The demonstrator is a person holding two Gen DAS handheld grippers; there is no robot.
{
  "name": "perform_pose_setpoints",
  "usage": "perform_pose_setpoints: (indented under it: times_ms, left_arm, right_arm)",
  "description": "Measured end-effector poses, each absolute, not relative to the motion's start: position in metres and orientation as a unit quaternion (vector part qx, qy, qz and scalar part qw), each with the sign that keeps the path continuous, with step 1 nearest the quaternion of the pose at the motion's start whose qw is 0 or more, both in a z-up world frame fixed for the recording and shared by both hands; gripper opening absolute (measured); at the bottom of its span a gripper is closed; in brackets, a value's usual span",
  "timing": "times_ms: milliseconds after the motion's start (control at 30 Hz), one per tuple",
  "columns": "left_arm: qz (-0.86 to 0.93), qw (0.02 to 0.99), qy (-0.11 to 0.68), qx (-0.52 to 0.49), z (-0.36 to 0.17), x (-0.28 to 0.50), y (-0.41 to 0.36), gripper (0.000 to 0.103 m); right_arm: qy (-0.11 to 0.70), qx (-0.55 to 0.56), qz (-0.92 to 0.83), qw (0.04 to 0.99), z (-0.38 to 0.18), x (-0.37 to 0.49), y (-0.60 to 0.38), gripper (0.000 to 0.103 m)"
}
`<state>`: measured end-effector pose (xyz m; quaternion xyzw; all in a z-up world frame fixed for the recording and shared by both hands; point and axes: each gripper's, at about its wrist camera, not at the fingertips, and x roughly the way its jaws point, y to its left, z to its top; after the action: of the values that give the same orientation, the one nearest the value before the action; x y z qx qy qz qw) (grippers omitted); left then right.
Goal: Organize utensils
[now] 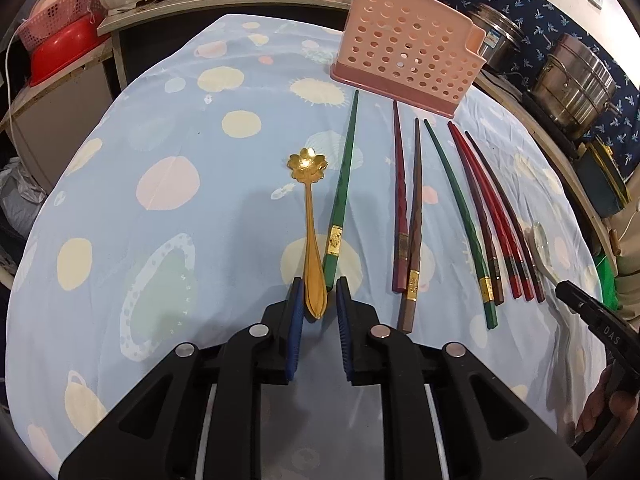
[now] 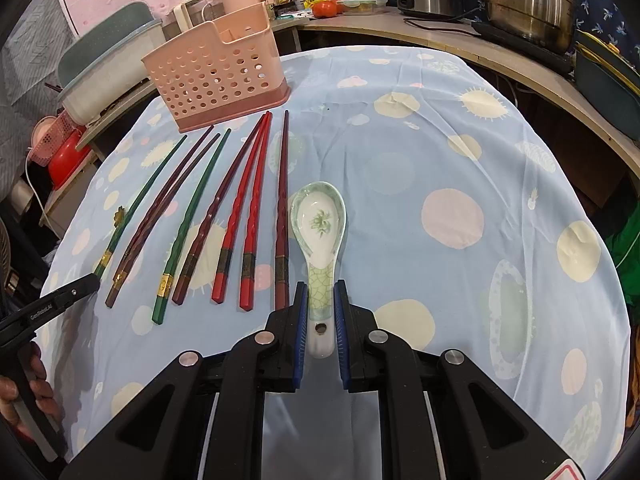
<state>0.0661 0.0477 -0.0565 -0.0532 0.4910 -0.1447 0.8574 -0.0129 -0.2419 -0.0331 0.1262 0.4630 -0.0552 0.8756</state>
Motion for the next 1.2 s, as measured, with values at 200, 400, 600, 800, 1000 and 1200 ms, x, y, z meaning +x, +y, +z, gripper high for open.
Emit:
perform_pose_setpoints:
  times_ms: [200,400,600,800,1000,1200]
  left_arm:
    - [-0.146,0.856,0.494,-0.052,-0.054,0.065,0.051,0.011]
    - [-0.145,0.861,0.485,-0.050,-0.044,0.058,0.055,0.010]
    - [-0.141,0.869,0.471,-0.055,-0.025,0.055,0.063,0.010]
    - [-0.137,0.875,0.461,-0.056,-0.011,0.061,0.064,0.010]
    - [-0.139,0.872,0.467,-0.053,-0.015,0.064,0.059,0.010]
    - [-0.139,0.870,0.471,-0.052,-0.017,0.063,0.058,0.010]
  right_arm:
    - [0.461,0.128,-0.055,0.876,-0.031,-0.013,-0.242,0.012]
    - [0.451,0.128,-0.054,0.882,-0.020,-0.015,-0.242,0.012]
    - [0.440,0.129,-0.051,0.887,-0.009,-0.015,-0.243,0.008]
    - [0.444,0.131,-0.046,0.885,-0.007,-0.011,-0.245,0.007]
    - [0.463,0.120,-0.051,0.877,-0.019,-0.015,-0.243,0.031]
    - [0.476,0.125,-0.042,0.870,-0.029,-0.018,-0.239,0.019]
